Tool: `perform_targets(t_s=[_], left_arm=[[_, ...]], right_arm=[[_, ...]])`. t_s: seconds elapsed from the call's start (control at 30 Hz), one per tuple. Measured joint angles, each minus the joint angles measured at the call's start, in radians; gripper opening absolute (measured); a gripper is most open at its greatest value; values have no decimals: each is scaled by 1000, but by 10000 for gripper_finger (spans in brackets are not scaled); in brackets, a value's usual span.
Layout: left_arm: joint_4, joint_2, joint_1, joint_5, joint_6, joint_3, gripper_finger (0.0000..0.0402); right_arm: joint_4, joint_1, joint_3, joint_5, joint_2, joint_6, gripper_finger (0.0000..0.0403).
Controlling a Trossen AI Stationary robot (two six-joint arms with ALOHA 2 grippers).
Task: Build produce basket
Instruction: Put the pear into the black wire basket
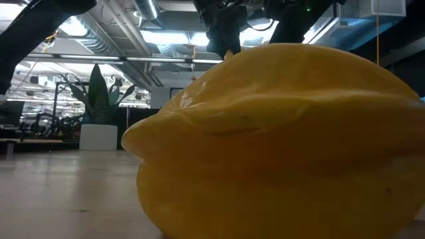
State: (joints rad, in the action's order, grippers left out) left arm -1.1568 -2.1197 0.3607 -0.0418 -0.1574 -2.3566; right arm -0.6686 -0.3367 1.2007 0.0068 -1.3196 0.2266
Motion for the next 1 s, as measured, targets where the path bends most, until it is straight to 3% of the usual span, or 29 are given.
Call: perform_targets(t_s=[0.13, 0.3, 0.67, 1.0], left_arm=[[0, 0, 0, 0, -1, 0, 302], [0, 0, 0, 5, -1, 0, 302], [-1, 0, 1, 8, -2, 0, 302], [-6, 0, -7, 11, -92, 0, 317]], right_arm=[[15, 0, 0, 78, -13, 11, 126], [22, 0, 0, 79, -13, 17, 113], [22, 0, 0, 25, -13, 47, 6], [21, 0, 0, 21, -13, 45, 1]])
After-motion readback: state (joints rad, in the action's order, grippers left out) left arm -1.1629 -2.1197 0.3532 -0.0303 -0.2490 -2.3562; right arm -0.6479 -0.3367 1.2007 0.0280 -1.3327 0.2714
